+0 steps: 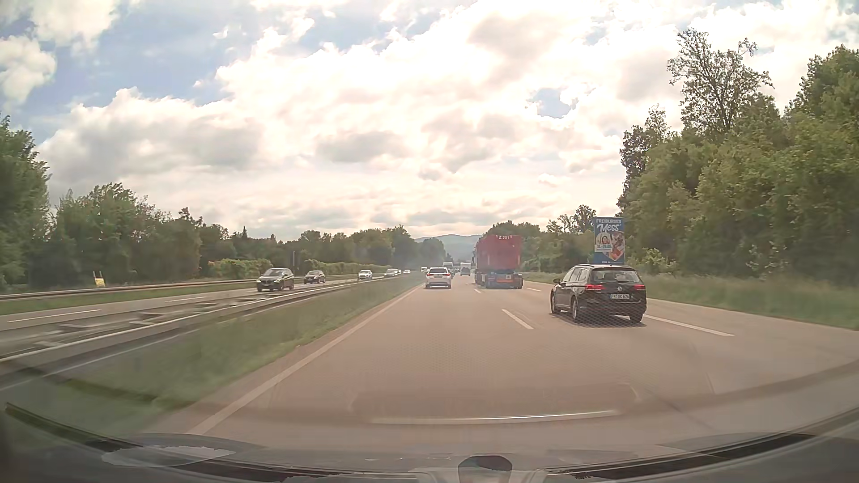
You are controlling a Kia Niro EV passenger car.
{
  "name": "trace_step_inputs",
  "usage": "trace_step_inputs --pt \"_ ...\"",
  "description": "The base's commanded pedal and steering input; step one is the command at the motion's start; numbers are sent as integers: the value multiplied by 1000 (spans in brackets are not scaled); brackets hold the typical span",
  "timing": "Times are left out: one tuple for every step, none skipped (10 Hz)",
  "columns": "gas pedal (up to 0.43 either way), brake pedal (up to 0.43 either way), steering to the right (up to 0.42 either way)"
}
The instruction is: Follow the waypoints while adhering to traffic rules and regulations
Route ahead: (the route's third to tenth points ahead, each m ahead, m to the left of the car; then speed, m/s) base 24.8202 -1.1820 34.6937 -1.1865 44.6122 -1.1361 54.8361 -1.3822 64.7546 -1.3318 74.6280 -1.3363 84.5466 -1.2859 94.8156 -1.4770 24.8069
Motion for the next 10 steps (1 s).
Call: trace_step_inputs --pt "79 0 2" --pt "79 0 2" --pt "79 0 2" --pt "79 0 2" --pt "79 0 2" --pt "79 0 2" --pt "79 0 2" --pt "79 0 2" --pt "79 0 2" --pt "79 0 1"
